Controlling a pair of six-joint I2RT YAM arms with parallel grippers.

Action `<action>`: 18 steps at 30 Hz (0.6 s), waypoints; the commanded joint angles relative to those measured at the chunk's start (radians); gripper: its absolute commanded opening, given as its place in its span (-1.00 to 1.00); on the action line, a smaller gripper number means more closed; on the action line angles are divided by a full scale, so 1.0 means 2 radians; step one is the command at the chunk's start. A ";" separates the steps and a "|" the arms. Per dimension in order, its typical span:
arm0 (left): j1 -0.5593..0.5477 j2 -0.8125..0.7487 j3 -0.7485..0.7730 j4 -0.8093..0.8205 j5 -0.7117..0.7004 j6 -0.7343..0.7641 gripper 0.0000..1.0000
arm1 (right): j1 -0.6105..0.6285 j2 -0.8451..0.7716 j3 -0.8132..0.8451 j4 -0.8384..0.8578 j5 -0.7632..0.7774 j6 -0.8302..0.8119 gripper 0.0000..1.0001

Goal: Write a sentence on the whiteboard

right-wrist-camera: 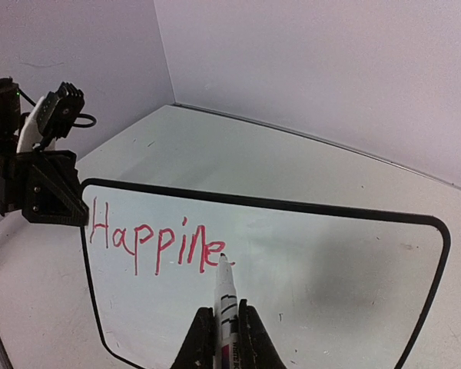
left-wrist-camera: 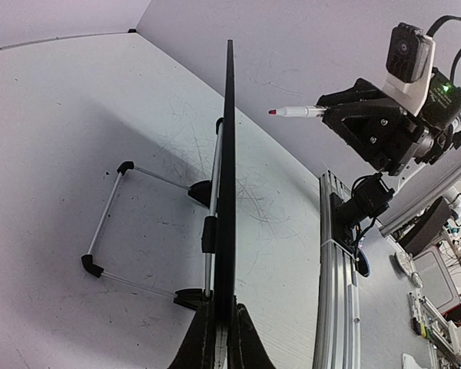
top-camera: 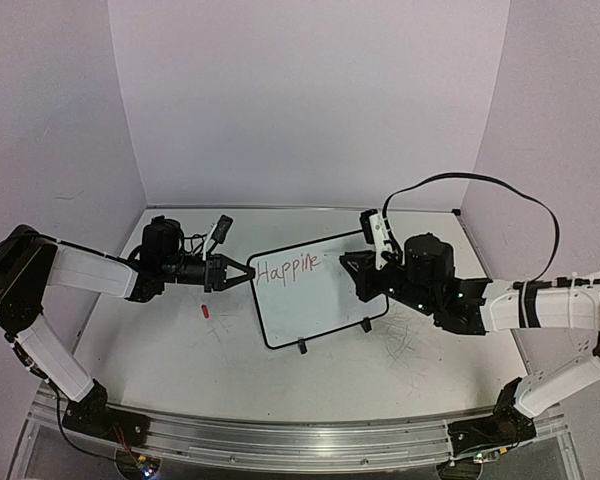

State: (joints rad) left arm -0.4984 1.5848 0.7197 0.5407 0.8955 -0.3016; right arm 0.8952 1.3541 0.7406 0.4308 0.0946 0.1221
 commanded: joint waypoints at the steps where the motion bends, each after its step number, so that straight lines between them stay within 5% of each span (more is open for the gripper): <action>1: -0.002 -0.005 0.015 -0.014 0.018 0.007 -1.00 | -0.006 0.024 0.022 0.012 -0.025 -0.012 -1.00; 18: -0.002 -0.006 0.014 -0.014 0.016 0.010 -1.00 | -0.006 0.031 0.020 0.043 0.031 -0.005 -1.00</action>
State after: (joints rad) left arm -0.4984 1.5848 0.7197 0.5407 0.8955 -0.2984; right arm 0.8860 1.4124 0.7464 0.4703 0.1209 0.1090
